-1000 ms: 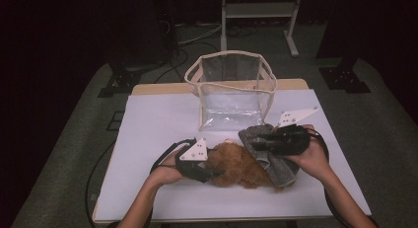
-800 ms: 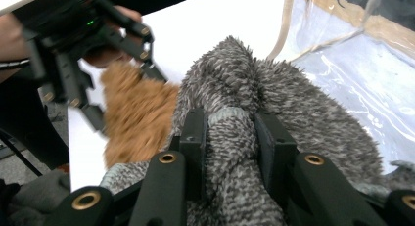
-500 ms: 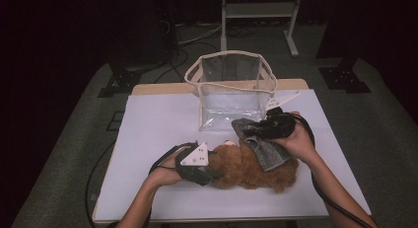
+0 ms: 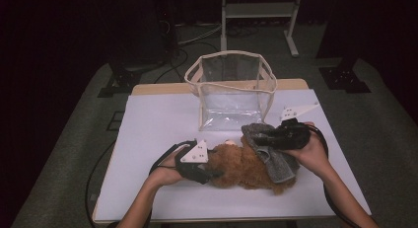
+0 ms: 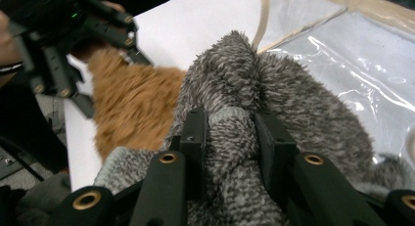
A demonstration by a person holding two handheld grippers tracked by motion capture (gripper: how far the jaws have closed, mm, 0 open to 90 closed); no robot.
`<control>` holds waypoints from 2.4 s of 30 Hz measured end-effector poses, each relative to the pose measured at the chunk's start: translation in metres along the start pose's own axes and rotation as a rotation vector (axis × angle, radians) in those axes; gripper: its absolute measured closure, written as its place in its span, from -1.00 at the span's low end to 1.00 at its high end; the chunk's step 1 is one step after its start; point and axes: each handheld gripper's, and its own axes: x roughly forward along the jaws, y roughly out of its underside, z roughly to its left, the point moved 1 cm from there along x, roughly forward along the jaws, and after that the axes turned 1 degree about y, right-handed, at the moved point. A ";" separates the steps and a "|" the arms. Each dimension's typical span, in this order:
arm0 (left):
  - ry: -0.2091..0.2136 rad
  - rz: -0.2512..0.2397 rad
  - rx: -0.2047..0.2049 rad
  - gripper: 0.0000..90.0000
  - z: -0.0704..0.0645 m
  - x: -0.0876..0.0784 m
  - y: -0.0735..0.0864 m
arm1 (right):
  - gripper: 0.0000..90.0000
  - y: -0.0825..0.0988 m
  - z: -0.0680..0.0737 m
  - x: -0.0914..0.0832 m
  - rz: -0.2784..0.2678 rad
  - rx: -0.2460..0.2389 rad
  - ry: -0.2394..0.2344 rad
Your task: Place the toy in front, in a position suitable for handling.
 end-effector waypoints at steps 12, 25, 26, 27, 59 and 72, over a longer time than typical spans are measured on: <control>-0.008 0.004 0.034 -0.16 -0.004 0.002 -0.006 | 0.50 -0.023 0.027 0.006 0.036 -0.112 -0.005; 0.000 -0.009 0.027 -0.18 -0.002 0.001 -0.003 | 0.49 -0.027 0.025 0.028 0.063 -0.118 -0.033; 0.000 -0.014 0.023 -0.18 -0.002 0.001 -0.002 | 0.49 -0.023 0.023 0.022 0.052 -0.109 -0.025; 0.000 -0.018 0.019 -0.18 -0.001 0.001 -0.002 | 0.49 -0.018 0.021 0.015 0.040 -0.101 -0.015; -0.003 -0.039 -0.018 -0.24 0.004 0.000 0.000 | 0.49 0.021 0.014 -0.032 -0.061 -0.046 0.046; -0.003 -0.041 -0.025 -0.25 0.004 0.001 0.000 | 0.49 0.044 -0.002 -0.092 -0.070 0.009 0.199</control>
